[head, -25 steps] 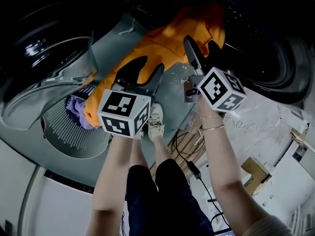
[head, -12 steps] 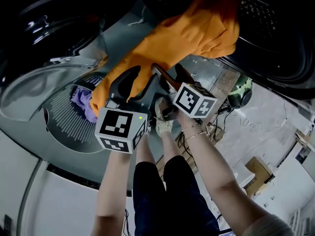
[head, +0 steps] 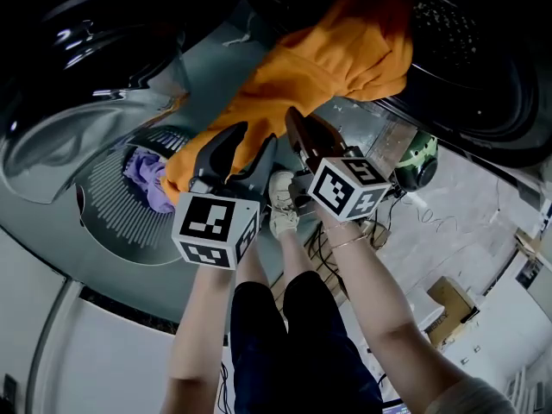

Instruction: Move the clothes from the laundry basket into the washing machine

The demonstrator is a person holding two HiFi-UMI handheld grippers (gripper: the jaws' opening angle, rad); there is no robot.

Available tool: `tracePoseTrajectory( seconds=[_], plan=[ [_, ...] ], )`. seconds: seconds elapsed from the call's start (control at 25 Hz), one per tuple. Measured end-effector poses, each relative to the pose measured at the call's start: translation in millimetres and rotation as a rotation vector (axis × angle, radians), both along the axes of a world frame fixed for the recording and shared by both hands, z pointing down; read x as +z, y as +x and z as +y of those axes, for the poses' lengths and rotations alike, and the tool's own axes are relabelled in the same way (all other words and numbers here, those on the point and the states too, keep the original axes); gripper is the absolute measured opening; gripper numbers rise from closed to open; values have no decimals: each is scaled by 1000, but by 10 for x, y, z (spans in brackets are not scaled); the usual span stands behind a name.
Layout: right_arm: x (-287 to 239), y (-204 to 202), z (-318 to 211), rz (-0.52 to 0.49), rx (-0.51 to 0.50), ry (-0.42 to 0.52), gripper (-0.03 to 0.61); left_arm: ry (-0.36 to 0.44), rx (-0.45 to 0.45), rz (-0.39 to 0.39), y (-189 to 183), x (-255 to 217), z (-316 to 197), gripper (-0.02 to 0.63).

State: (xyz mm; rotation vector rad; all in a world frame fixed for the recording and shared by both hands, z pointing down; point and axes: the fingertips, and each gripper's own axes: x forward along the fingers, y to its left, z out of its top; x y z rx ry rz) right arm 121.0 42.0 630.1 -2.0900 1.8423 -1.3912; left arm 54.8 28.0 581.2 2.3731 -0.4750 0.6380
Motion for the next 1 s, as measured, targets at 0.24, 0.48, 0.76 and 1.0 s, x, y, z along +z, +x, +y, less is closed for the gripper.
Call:
tracePoseTrajectory(
  seconds=[0.24,0.48,0.76,1.0],
  plan=[
    [-633,783,-174,138,128,118,31,-3,21,37,205,-171,0,173],
    [-1032,1404,-358,337,134,157,31,15,56,64,482,-304,-75,173],
    [-1377,1989,-570,540,192,190,29,35,91,109,832,-408,-174,173],
    [-1477,2319,-674,588,259,204,31,26,113,121,976,-409,-169,173]
  ],
)
